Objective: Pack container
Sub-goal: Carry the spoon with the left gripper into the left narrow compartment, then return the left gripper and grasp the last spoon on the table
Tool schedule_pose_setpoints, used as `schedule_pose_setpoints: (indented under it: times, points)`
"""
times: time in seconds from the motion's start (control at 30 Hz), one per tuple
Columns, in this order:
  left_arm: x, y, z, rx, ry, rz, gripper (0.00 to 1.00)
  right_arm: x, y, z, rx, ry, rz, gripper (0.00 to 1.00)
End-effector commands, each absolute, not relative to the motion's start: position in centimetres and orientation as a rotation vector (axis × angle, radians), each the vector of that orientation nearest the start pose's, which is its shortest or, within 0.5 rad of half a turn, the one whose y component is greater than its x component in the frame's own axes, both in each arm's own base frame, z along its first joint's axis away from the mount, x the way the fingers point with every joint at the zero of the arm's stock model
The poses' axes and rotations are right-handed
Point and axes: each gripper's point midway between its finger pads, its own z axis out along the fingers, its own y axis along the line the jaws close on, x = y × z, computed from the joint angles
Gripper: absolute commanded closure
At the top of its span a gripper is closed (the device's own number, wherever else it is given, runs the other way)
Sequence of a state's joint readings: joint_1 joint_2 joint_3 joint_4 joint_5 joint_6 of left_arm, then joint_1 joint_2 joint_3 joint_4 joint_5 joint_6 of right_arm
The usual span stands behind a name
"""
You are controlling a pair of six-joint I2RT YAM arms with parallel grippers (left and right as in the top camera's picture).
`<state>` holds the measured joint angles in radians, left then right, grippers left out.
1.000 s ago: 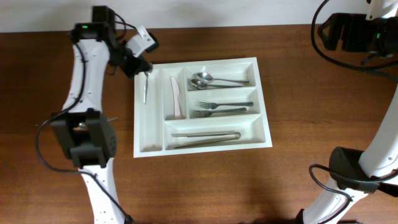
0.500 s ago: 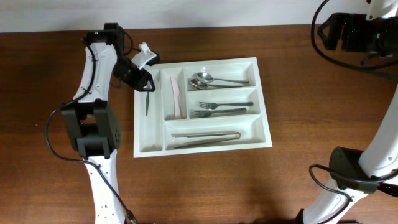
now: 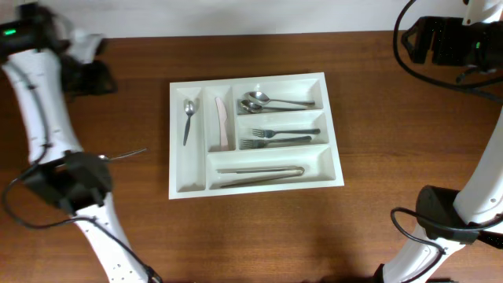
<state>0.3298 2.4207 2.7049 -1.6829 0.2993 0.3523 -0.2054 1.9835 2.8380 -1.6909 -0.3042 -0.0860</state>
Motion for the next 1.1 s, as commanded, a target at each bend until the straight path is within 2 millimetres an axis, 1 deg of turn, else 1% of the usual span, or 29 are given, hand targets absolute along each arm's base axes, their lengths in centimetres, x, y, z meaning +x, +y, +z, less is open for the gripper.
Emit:
schedule_pose_setpoints:
  times: [0.0,0.13,0.2,0.23,0.27,0.33,0.37,0.47,0.5,0.53,0.63,0.73,0.8,0.97,1.07]
  points:
    - [44.6,16.1,17.6,-0.299,2.88,-0.321,0.54,40.4,-3.3,40.5,0.002,2.36,0.219,0.01]
    - [42.0,20.2,15.8,-0.465,2.909,-0.341,0.54,40.4,-3.3,40.5,0.002,2.36,0.219,0.01]
    - [40.7,21.5,14.8,-0.508,2.926,-0.376,0.54,40.4,-3.3,40.5,0.002,2.36,0.219,0.01]
    - [40.2,21.8,14.2,-0.496,2.923,-0.426,0.54,40.4,-3.3,40.5,0.002,2.36,0.219,0.01]
    - [40.1,21.7,13.8,-0.469,2.905,-0.491,0.54,40.4,-3.3,40.5,0.002,2.36,0.219,0.01]
    - [40.6,21.0,13.2,-0.379,2.812,-0.678,0.54,40.4,-3.3,40.5,0.002,2.36,0.219,0.01]
    - [40.6,21.0,12.2,-0.347,2.762,-0.765,0.54,40.4,-3.3,40.5,0.002,2.36,0.219,0.01]
    - [39.4,21.5,8.8,-0.403,2.779,-0.817,0.54,40.4,-3.3,40.5,0.002,2.36,0.219,0.01]
    - [38.9,21.1,7.4,-0.418,2.781,-0.859,0.54,40.4,-3.3,40.5,0.002,2.36,0.219,0.01]
    - [38.8,20.6,6.6,-0.409,2.761,-0.908,0.54,40.4,-3.3,40.5,0.002,2.36,0.219,0.01]
    - [38.6,18.3,4.9,-0.337,2.668,-1.07,0.55,40.4,-3.3,40.5,0.002,2.36,0.219,0.01]
    - [37.8,17.5,3.1,-0.326,2.672,-1.102,0.56,40.4,-3.3,40.5,0.002,2.36,0.219,0.01]
    - [37.7,17.3,2.3,-0.321,2.667,-1.101,0.57,40.4,-3.3,40.5,0.002,2.36,0.219,0.01]
    - [37.4,17.2,1.7,-0.326,2.674,-1.102,0.57,40.4,-3.3,40.5,0.002,2.36,0.219,0.01]
    - [37.0,17.1,1.4,-0.341,2.693,-1.104,0.61,40.4,-3.3,40.5,0.002,2.36,0.219,0.01]
